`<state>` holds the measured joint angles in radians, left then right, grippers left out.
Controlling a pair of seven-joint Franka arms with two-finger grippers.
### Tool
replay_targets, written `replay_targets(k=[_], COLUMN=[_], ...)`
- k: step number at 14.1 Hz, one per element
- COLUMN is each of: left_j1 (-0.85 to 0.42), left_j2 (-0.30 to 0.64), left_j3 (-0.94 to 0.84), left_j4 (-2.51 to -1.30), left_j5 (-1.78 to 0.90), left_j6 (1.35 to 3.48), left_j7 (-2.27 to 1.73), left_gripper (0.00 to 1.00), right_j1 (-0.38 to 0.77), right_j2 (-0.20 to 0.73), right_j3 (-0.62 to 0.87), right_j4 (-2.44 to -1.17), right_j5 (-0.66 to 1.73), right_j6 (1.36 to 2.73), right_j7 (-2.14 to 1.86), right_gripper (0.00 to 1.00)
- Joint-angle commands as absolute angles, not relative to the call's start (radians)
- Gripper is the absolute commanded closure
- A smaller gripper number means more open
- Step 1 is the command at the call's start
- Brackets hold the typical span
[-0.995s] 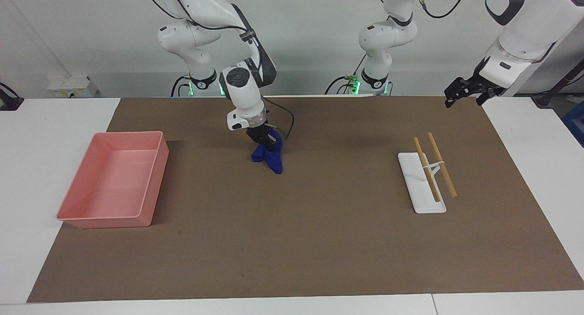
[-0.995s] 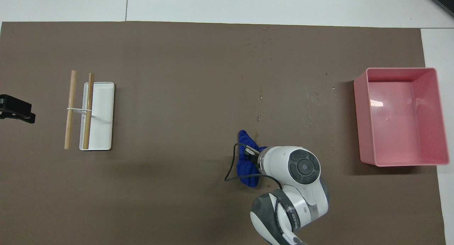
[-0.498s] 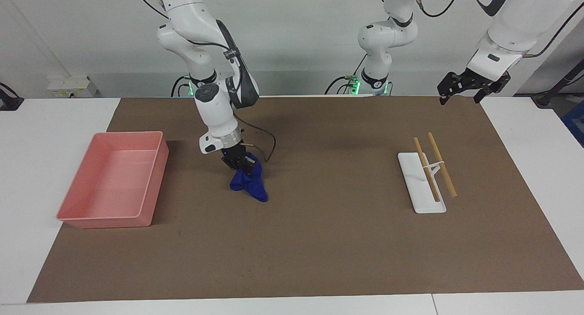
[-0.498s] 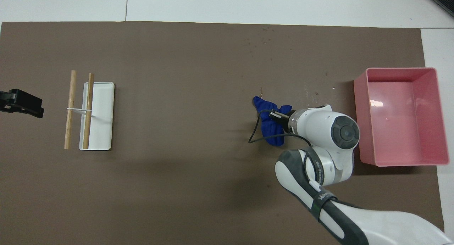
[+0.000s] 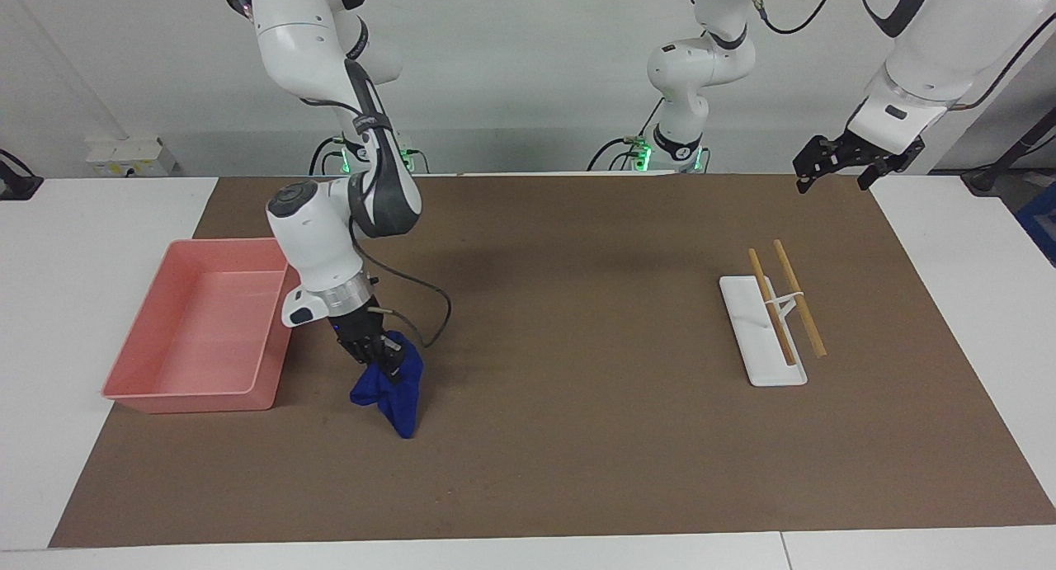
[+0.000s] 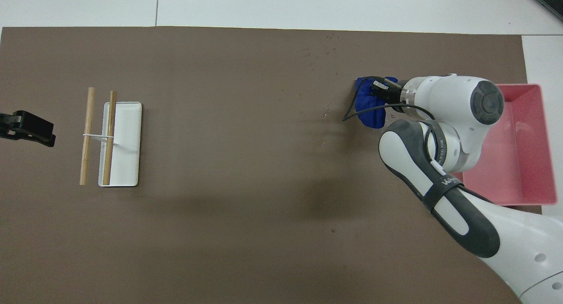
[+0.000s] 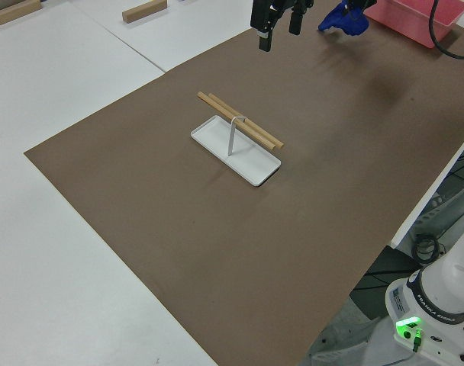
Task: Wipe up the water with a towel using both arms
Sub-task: 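Carry the blue cloth to the pink bin with the right gripper, then lower the cloth into the pink bin and open the right gripper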
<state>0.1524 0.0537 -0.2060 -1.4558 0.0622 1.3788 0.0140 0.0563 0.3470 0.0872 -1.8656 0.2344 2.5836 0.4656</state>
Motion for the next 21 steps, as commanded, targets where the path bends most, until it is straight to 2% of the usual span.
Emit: replay_targets(k=[1, 4, 8, 11, 14, 17, 21], left_j1=[0.14, 0.08, -0.09, -0.098, -0.086, -0.086, -0.09], left_j2=[0.057, 0.06, 0.058, 0.058, 0.057, 0.058, 0.057], left_j3=[-0.207, -0.146, 0.026, 0.026, 0.018, 0.02, 0.023], left_j4=[-1.447, -1.447, -1.445, -1.443, -1.443, -1.443, -1.433], left_j5=[0.077, 0.069, 0.058, 0.048, 0.048, 0.048, 0.054], left_j6=[1.361, 1.364, 1.365, 1.365, 1.371, 1.391, 1.446], left_j7=[0.018, 0.018, 0.018, 0.017, 0.017, 0.006, 0.002], left_gripper=[0.0, 0.0, 0.0, 0.0, 0.0, 0.0, 0.0], right_j1=[-0.026, -0.122, -0.253, -0.316, -0.351, -0.385, -0.417], right_j2=[0.25, 0.131, 0.017, -0.015, -0.049, -0.043, -0.038], right_j3=[0.097, 0.097, 0.097, 0.094, 0.094, 0.095, 0.095], right_j4=[-1.868, -1.871, -1.871, -1.936, -2.024, -2.109, -2.229], right_j5=[0.213, 0.213, 0.213, 0.197, 0.054, -0.004, -0.051], right_j6=[2.441, 2.22, 2.044, 2.042, 2.04, 2.062, 2.196], right_j7=[0.375, 0.286, 0.12, 0.017, -0.018, -0.023, -0.06], right_gripper=[1.0, 1.0, 1.0, 1.0, 1.0, 1.0, 1.0])
